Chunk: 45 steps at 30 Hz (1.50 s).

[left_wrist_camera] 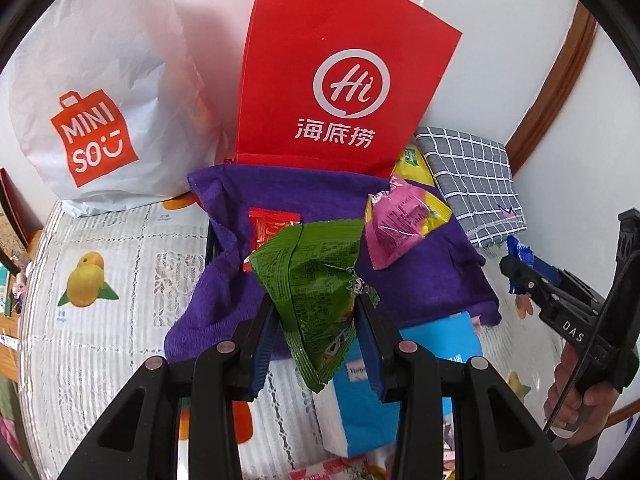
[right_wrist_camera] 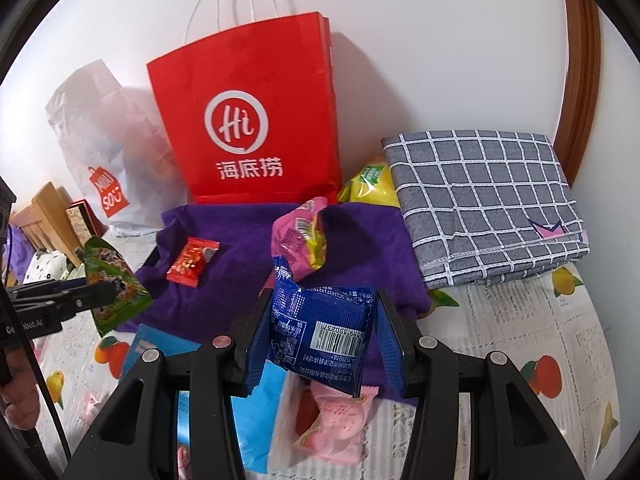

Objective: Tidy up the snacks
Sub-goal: 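Carry the green bag over the purple towel while the right tool brings the blue packet there, then open the left tool onto the towel while the right tool releases the blue packet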

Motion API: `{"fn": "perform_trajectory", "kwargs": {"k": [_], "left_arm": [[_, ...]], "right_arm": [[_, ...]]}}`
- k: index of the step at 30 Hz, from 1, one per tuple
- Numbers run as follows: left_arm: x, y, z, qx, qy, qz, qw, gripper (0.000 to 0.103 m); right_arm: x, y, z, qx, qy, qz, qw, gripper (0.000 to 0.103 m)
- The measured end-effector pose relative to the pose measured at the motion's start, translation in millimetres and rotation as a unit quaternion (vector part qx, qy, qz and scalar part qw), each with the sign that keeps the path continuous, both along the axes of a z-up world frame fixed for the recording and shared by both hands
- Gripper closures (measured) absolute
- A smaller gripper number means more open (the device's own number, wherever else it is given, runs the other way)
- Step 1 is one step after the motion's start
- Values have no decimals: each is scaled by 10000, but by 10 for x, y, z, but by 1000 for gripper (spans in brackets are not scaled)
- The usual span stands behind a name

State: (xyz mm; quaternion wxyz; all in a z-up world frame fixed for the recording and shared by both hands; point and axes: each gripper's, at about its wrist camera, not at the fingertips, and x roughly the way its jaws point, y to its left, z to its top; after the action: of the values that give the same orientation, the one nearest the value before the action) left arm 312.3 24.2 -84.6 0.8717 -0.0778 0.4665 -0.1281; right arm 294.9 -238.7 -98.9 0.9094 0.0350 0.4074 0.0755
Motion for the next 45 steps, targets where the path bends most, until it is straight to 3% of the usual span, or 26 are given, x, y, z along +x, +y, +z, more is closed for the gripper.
{"fn": "perform_trajectory", "kwargs": {"k": [12,24,45], "left_arm": [[315,-123,-194,342,105,-98,9993,66],[519,-159,-458,424,341,-126,9984,66],[612,-251,-590,442,535,-182,9974,66]], "right_arm": [[306,-3,-237,-101,225,59,9997,55],[514,7,-544,-138,475,105,9987,55],[600,69,-788,-82,721,223,9971,53]]}}
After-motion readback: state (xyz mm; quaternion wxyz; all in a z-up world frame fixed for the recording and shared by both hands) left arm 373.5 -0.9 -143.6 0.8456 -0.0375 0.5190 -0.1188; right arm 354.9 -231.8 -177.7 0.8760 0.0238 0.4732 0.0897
